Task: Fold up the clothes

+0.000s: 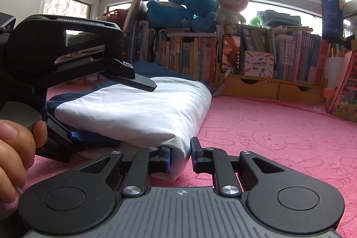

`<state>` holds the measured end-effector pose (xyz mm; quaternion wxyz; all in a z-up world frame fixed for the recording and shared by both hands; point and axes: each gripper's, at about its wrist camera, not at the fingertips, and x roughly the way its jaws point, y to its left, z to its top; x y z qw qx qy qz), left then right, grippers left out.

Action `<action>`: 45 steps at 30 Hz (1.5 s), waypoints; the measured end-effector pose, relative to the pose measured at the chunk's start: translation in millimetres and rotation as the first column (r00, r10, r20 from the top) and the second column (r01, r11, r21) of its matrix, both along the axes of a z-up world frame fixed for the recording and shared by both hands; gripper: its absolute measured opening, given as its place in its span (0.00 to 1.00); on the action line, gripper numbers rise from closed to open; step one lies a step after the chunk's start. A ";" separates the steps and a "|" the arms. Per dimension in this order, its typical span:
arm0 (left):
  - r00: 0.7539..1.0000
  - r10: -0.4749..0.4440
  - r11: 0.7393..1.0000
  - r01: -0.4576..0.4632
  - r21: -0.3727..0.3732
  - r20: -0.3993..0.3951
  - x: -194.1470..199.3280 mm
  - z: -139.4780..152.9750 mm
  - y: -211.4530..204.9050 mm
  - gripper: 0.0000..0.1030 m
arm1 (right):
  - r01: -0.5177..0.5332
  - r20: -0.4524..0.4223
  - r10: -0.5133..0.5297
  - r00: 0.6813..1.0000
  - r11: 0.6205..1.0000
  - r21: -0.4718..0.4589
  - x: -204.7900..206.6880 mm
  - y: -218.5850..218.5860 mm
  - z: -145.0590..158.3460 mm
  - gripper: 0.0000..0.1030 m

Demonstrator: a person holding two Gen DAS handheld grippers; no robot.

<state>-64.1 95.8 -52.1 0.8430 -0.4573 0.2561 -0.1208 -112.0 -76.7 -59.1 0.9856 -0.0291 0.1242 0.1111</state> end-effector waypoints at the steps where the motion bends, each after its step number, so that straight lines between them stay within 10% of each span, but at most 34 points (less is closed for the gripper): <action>1: 1.000 0.003 1.000 -0.003 0.001 0.004 0.8 -0.6 -0.3 0.68 | 0.002 0.000 -0.002 1.000 1.000 0.003 0.2 0.2 -0.1 0.18; 16: 0.999 -0.004 0.999 0.003 0.038 0.032 3.1 8.9 11.9 0.57 | 0.097 -0.044 -0.102 0.994 0.990 -0.099 22.0 31.0 6.3 0.40; 22: 0.998 0.062 0.998 -0.062 -0.030 0.000 13.5 5.2 36.5 0.74 | 0.101 -0.030 -0.106 0.994 0.986 -0.136 26.8 42.2 10.6 0.42; 25: 0.989 0.142 0.988 -0.140 0.063 -0.033 16.9 5.8 32.7 0.31 | 0.114 -0.034 -0.120 0.992 0.984 -0.137 29.3 42.7 9.8 0.26; 27: 0.983 0.184 0.972 -0.181 0.152 -0.007 11.9 11.6 31.4 0.09 | 0.130 -0.032 -0.135 0.990 0.983 -0.131 29.2 39.2 8.7 0.18; 33: 0.967 0.229 0.850 -0.253 0.462 0.107 -11.8 29.0 18.9 0.09 | 0.119 -0.005 -0.121 0.993 0.983 -0.139 24.9 35.9 7.1 0.18; 37: 0.962 0.243 0.780 -0.272 0.564 0.127 -17.6 22.1 21.0 0.10 | 0.100 0.013 -0.100 0.995 0.980 -0.172 22.3 40.3 5.0 0.18; 45: 0.954 0.266 0.722 -0.292 0.627 0.139 -22.2 6.5 35.9 0.18 | 0.090 0.014 -0.089 0.996 0.977 -0.193 19.9 42.2 5.2 0.18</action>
